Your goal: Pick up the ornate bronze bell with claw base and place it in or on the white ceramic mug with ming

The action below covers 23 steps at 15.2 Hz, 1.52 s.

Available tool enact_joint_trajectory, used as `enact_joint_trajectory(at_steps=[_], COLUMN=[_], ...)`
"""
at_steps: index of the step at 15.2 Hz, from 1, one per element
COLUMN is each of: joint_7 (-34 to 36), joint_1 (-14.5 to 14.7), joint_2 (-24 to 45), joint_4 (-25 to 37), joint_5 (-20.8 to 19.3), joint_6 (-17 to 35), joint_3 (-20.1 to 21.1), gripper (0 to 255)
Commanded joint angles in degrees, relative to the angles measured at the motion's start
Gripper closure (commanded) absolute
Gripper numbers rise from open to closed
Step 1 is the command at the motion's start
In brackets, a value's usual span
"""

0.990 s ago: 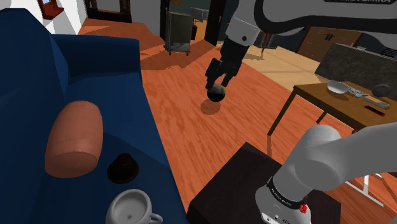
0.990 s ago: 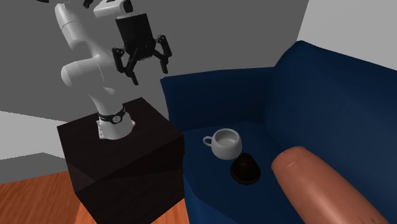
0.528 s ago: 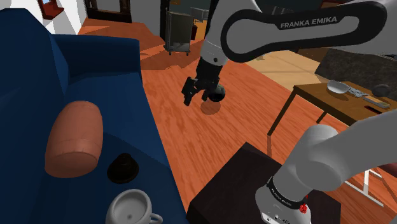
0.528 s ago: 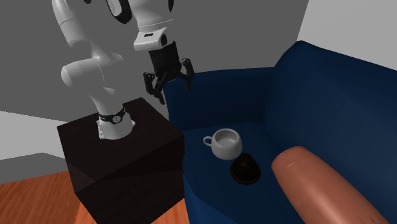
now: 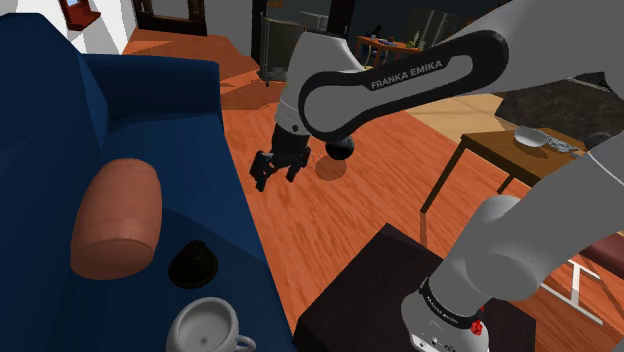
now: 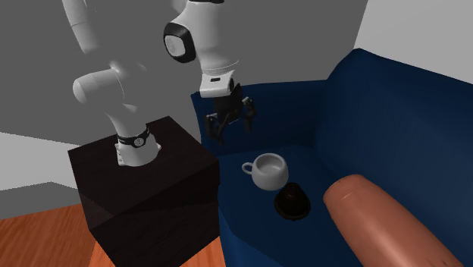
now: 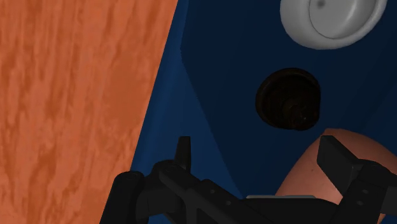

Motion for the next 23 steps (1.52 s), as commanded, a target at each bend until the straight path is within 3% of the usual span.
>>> enact_joint_trajectory(at_steps=[1,10,20,23], joint_7=[2.02,12.68,22.62,22.92], joint_1=[0.16,1.96,10.10,10.59], joint_2=[4.73,25.26,47.83,49.33], joint_4=[1.21,10.27,27.46,28.08], joint_5=[-0.75,-9.87,-19.59,-20.02], joint_6=[3.66,14.52,19.02,19.90], joint_3=[1.61,4.68,0.51,0.04], gripper=[0,0,0,0])
